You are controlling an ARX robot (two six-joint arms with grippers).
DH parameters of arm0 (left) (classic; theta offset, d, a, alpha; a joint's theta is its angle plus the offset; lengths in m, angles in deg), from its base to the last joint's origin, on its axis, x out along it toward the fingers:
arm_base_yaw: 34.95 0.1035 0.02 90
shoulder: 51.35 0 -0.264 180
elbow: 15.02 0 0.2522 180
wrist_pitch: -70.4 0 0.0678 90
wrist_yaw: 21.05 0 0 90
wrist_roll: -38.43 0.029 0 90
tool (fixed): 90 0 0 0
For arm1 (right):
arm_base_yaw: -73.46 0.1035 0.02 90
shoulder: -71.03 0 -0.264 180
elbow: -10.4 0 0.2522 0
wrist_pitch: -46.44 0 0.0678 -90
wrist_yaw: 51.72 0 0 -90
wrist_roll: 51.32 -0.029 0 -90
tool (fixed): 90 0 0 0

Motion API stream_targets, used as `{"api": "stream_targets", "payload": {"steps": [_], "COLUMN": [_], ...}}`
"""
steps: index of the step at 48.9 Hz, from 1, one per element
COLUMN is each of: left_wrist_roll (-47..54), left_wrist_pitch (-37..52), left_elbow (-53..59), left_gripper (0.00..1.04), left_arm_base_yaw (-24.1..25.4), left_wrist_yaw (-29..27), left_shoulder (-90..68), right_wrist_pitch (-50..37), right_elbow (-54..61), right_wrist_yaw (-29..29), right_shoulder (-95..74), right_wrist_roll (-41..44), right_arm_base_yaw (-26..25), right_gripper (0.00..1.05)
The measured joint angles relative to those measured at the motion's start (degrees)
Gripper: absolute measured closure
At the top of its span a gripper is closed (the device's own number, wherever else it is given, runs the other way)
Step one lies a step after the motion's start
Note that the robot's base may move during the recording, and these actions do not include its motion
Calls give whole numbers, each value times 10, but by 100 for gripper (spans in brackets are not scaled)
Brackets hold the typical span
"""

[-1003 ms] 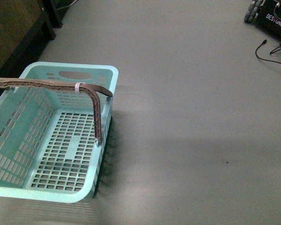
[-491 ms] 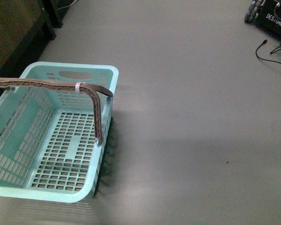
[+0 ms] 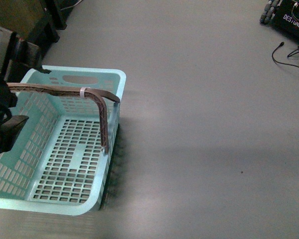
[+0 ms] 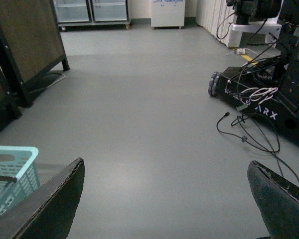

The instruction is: Pick lemon and mango into basket

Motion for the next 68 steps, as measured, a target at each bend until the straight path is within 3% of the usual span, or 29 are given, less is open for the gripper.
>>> {"api": "stream_targets", "payload": {"steps": [13,37,43,59,68], "left_wrist_roll": [-17,-16,-16,-45,-50], "left_wrist_pitch": [1,1,-12,-33,-60], "left_elbow": [-105,-163,-170,-167,-115], "left_gripper": [7,7,35,96,99], "left_arm_base_yaw": [2,3,8,19,23], "left_wrist_yaw": [-20,-28,-33,-26,-16], "left_shoulder": [-96,-162,-173,-161,-58], "right_wrist_pitch": [0,0,0,0,0], "right_elbow": [0,0,0,0,0], "right_wrist_yaw": [0,0,0,0,0], "right_shoulder": [0,0,0,0,0], "right_wrist_roll": [0,0,0,0,0], "right_arm_base_yaw": [0,0,0,0,0], "right_gripper": [9,9,9,9,9]}}
